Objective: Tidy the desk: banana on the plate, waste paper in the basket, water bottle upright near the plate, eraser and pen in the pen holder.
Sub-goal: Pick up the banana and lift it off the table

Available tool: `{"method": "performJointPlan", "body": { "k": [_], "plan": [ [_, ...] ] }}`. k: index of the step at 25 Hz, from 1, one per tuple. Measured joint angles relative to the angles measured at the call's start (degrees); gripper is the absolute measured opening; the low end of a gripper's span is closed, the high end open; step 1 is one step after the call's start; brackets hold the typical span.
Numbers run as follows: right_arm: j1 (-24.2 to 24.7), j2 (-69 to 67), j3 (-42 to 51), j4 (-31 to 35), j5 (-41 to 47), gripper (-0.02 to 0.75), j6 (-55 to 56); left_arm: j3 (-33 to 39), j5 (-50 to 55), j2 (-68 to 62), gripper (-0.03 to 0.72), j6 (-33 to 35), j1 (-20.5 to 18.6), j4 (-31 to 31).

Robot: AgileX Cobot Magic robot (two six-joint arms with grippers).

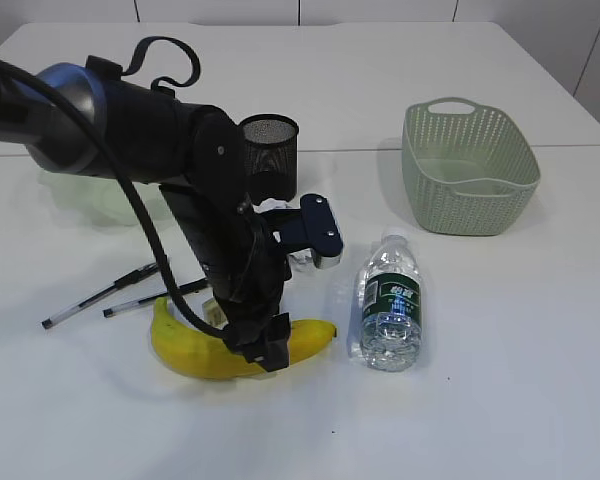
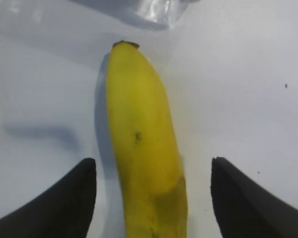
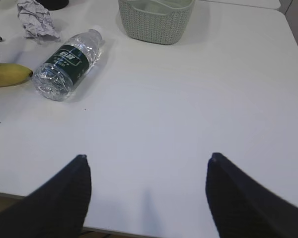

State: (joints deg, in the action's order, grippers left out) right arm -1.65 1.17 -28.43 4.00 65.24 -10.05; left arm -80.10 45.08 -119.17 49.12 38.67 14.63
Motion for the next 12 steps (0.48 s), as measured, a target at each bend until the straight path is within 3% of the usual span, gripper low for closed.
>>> {"method": "performJointPlan", "body": {
  "k": [7,12],
  "plan": [
    [0.00,0.00,0.00,0.00,0.00,0.536,0.00,0.00,-1.77,-0.25,0.581,-0.21,0.00,-0.70],
    [0.00,0.00,0.00,0.00,0.00,0.536,0.00,-0.09,-1.87,-1.61,0.585,-0.21,0.00,-0.70]
  ]
}}
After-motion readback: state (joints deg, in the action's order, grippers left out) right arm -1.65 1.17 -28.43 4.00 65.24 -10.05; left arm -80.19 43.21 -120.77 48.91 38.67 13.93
